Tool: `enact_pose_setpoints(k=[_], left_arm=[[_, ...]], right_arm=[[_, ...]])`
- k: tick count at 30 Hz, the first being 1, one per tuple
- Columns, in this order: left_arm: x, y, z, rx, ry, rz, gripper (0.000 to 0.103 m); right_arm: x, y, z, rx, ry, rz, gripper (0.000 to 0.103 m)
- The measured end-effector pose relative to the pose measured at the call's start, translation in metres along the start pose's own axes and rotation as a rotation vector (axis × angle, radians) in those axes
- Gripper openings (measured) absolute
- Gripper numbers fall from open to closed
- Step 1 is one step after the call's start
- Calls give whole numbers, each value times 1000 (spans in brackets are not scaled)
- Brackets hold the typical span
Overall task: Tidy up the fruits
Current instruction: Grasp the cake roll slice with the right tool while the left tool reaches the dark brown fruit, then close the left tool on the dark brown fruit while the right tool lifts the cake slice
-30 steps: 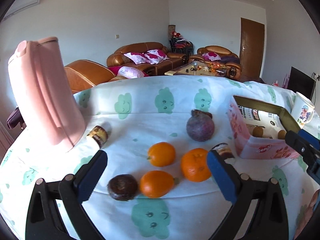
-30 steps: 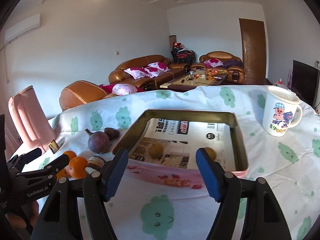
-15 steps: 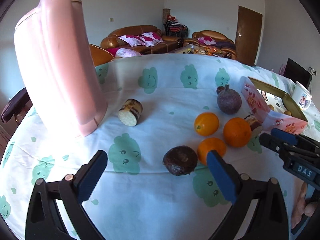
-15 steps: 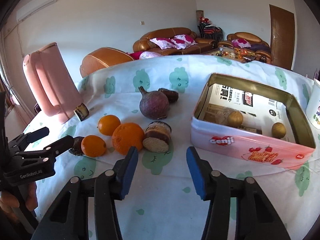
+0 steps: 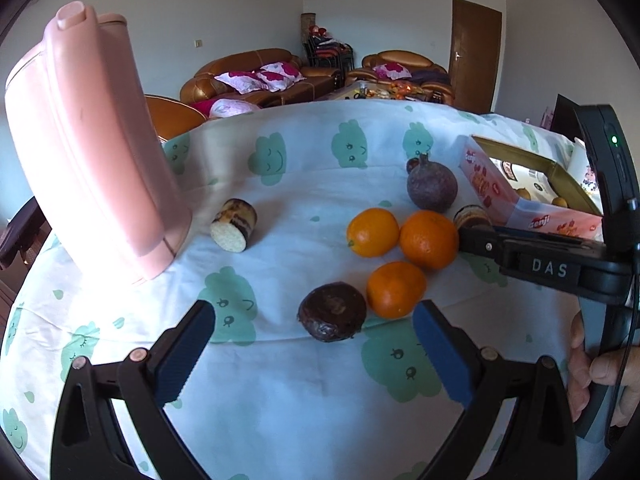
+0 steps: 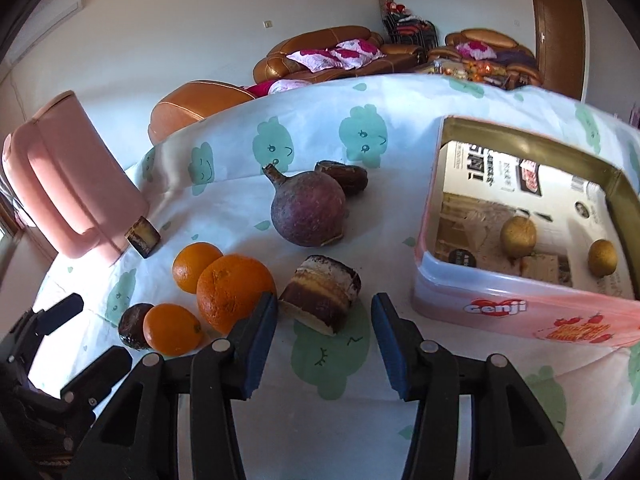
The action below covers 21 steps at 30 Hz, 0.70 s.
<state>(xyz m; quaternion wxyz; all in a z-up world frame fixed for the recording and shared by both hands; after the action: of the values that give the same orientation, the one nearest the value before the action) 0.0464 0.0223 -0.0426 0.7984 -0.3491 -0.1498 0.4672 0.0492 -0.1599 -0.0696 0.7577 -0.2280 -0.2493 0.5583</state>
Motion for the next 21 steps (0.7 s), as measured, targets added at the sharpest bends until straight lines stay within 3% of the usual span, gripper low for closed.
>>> enact_pose_setpoints(k=[5,7,8,13,16,17,21], left_arm=[[13,3,-8,27,-40,31,101],[17,4,-12,36,-63,40,101],[18,4,-13,42,-65,44,100],[18,3,-20,56,-34,61,93],[19,0,-29,77,-7,88,77],[18,1,-34,101,7,92,67],[7,-2,-35,98,33,56,43]], right_arm=[[10,-1,-3,-3,37,68,50],[12,1,-2,-1,44,101,41],[13,3,-1,-2,49,114,41],[13,16,17,-26,11,129,41],[14,21,33,-76,-18,144,41],[13,22,37,-88,-26,140,41],[13,22,38,-90,-95,117,41]])
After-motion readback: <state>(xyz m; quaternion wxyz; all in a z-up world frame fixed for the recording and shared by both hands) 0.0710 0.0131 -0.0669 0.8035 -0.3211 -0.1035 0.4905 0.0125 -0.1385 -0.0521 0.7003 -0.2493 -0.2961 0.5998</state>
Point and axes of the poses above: each gripper's, at about its wrist camera, not at the fingertips, and z roughly against the way its jaws point, x to its left, y to its underside, the point moved 4 cm from there along -z, roughly the way its jaws point, and after that the axes turned 10 degrees about y, right-handed, at the moved point
